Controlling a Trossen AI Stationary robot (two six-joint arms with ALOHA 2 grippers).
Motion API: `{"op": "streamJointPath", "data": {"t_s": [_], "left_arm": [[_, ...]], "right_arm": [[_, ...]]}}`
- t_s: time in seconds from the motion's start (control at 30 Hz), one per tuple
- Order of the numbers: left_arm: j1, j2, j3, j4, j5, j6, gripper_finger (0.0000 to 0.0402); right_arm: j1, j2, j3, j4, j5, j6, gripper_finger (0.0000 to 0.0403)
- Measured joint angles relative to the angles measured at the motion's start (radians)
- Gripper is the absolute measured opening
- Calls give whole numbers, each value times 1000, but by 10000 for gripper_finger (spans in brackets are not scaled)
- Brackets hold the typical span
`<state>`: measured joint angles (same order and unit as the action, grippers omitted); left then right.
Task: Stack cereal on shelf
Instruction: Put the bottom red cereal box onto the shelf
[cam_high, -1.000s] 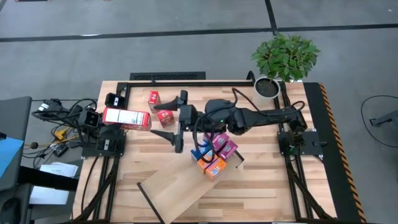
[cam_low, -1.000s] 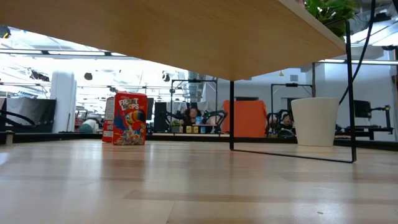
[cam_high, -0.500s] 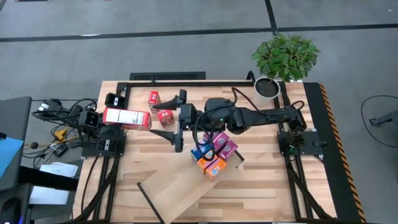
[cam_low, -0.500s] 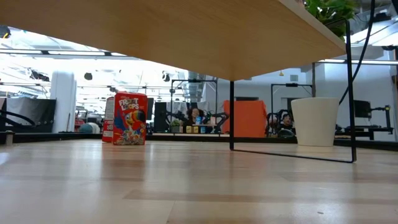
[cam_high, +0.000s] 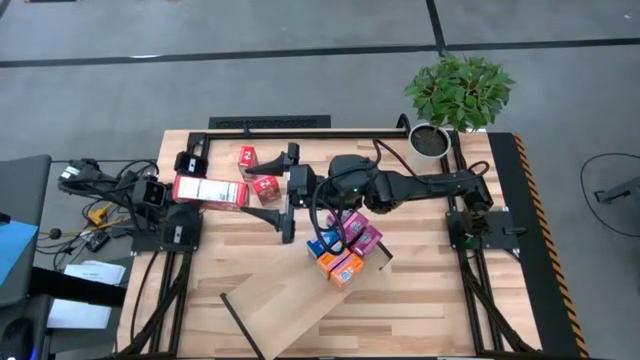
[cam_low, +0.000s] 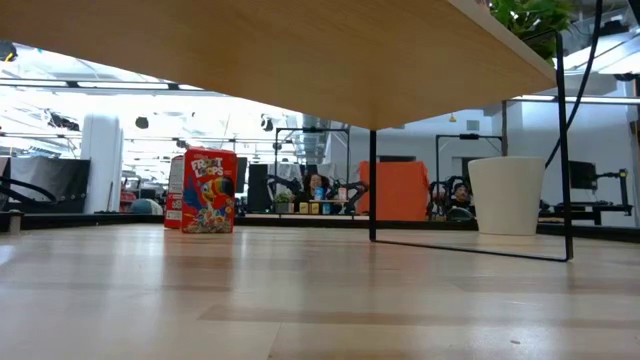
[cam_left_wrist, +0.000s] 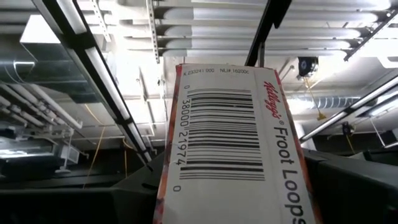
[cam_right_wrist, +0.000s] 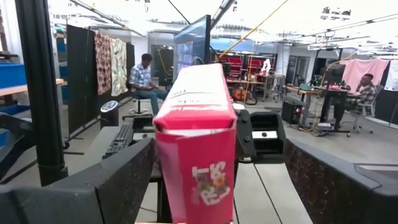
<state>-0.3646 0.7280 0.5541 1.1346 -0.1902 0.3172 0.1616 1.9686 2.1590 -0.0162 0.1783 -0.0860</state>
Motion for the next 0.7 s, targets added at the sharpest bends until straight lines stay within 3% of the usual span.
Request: {"op": "streamJointPath", "data": {"t_s": [0.7], "left_arm": [[52, 36, 27, 12, 54, -63, 167]], "right_arm": [[-2, 55, 0, 21, -23, 7, 379]]}}
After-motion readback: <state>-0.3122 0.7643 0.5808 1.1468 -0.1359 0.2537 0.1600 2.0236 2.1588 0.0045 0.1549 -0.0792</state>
